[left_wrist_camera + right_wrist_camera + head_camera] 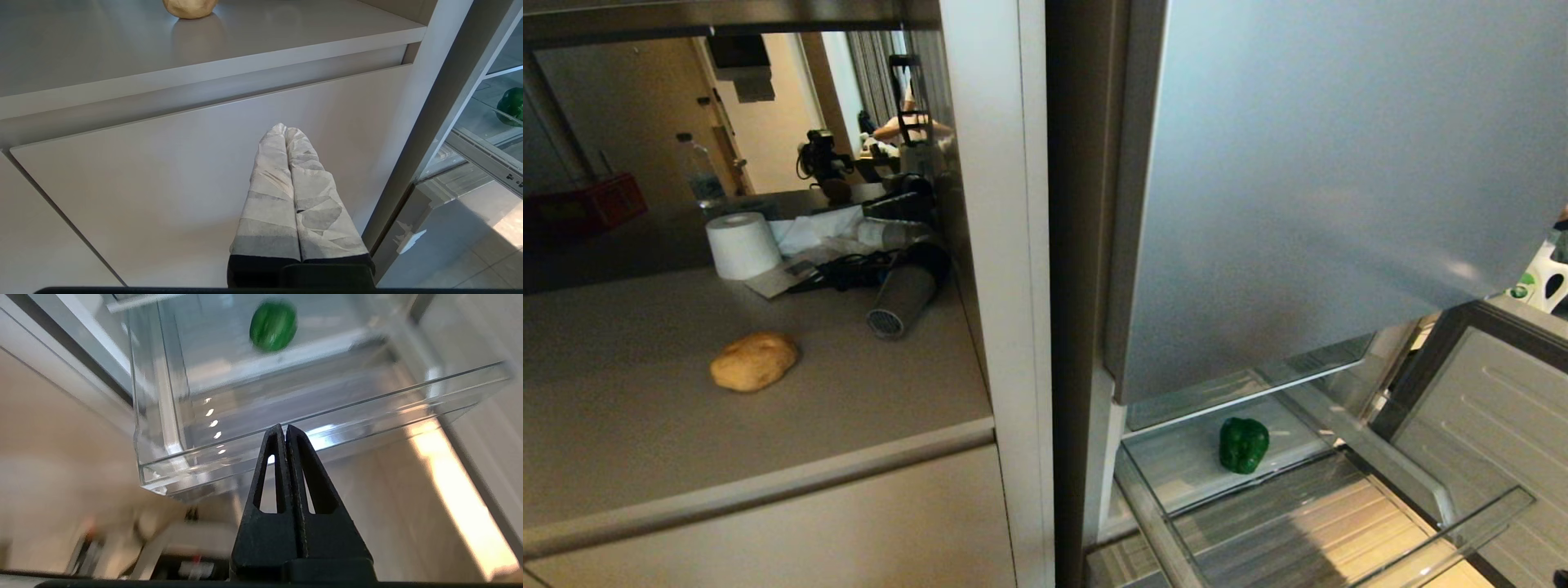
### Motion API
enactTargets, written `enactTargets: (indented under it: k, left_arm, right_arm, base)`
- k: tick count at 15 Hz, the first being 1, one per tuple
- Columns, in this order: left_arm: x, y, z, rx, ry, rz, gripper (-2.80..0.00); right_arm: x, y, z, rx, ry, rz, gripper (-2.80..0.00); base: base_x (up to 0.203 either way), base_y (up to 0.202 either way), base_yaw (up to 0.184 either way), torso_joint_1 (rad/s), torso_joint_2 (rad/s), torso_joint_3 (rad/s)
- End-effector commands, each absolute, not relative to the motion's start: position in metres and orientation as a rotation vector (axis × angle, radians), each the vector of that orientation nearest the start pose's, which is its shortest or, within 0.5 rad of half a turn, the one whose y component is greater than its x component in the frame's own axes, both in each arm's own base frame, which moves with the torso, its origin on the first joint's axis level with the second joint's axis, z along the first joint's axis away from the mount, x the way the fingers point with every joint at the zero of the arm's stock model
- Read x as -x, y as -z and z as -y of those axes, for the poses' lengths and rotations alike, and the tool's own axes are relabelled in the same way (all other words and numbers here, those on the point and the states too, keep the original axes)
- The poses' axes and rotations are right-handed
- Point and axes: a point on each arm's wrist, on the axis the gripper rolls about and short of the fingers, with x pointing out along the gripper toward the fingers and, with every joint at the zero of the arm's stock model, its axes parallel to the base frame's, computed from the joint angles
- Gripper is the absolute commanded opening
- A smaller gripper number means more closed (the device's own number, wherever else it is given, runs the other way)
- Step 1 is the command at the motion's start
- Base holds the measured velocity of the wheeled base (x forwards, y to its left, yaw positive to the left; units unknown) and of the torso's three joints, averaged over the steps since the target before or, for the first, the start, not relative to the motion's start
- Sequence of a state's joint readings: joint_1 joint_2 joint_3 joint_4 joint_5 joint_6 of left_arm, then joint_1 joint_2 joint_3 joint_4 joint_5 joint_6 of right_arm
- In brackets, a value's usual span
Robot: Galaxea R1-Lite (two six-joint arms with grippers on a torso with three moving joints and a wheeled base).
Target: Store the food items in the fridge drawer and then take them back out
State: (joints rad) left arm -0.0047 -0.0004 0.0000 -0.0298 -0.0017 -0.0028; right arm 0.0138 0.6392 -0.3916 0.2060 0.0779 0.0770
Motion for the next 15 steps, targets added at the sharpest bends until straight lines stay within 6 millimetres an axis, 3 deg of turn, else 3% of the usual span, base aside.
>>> enactTargets:
  k: [1,4,8,11,15]
  left_arm:
    - [0.022,-0.076,0.000,0.003,0.006,0.020,-2.80]
    - [0.022,-0.075,0.000,0.003,0.006,0.018,-2.80]
    - [0.022,-0.076,0.000,0.003,0.006,0.020,-2.80]
    - [0.022,-0.076,0.000,0.003,0.006,0.020,-2.80]
    - [0.022,-0.076,0.000,0.003,0.006,0.020,-2.80]
  right_arm:
    - [-0.097,-0.160,-0.003,-0.099,-0.073,-0.676,-2.80]
    - [-0.142,-0.142,-0.004,-0.104,-0.074,-0.789,-2.80]
    - [-0.188,-0.098,-0.004,-0.113,-0.066,-0.848,-2.80]
    - [-0.198,-0.074,-0.004,-0.108,-0.064,-0.836,-2.80]
    - [-0.213,-0.057,-0.002,-0.101,-0.040,-0.858,-2.80]
  base:
    - [0.000,0.000,0.000,0.000,0.00,0.000]
    - [0.000,0.000,0.000,0.000,0.00,0.000]
    - [0.000,0.000,0.000,0.000,0.00,0.000]
    - [0.000,0.000,0.000,0.000,0.00,0.000]
    - [0.000,0.000,0.000,0.000,0.00,0.000]
